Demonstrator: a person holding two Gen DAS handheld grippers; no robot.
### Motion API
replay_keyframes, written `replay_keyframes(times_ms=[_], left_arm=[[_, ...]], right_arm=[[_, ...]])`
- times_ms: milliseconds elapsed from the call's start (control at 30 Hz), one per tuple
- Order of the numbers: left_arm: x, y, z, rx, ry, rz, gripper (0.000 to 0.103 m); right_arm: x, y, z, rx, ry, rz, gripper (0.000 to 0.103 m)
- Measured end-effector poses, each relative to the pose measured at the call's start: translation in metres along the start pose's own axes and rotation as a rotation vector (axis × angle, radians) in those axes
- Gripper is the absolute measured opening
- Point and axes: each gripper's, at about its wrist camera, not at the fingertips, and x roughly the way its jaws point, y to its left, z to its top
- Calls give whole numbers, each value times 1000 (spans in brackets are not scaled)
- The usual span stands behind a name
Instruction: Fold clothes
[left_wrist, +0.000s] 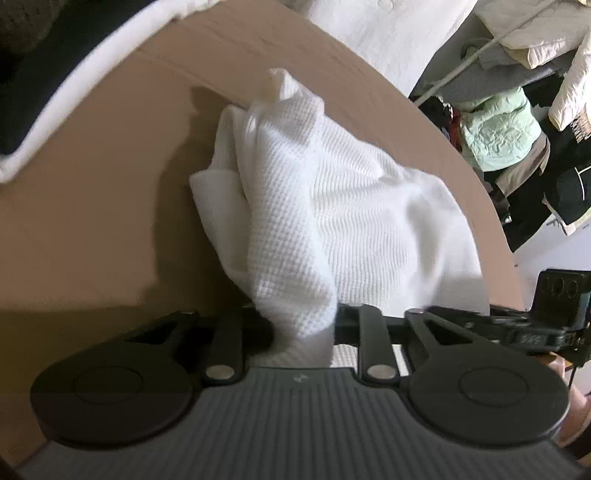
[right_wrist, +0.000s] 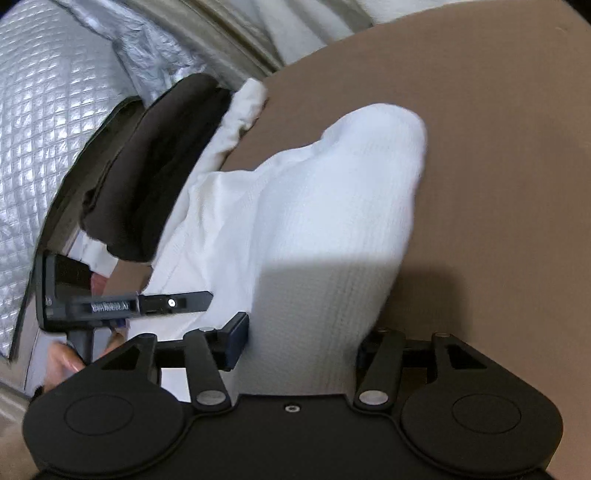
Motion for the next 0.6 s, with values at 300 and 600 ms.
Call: replay_keyframes(times_ms=[300, 600], left_arm=[[-48, -85, -15, 292, -230, 221, 15], [-189, -93, 0, 287, -500, 256, 16]], right_arm=[[-66, 105, -14, -346, -178, -88, 38], [-125, 199, 4, -509, -327, -11, 37]])
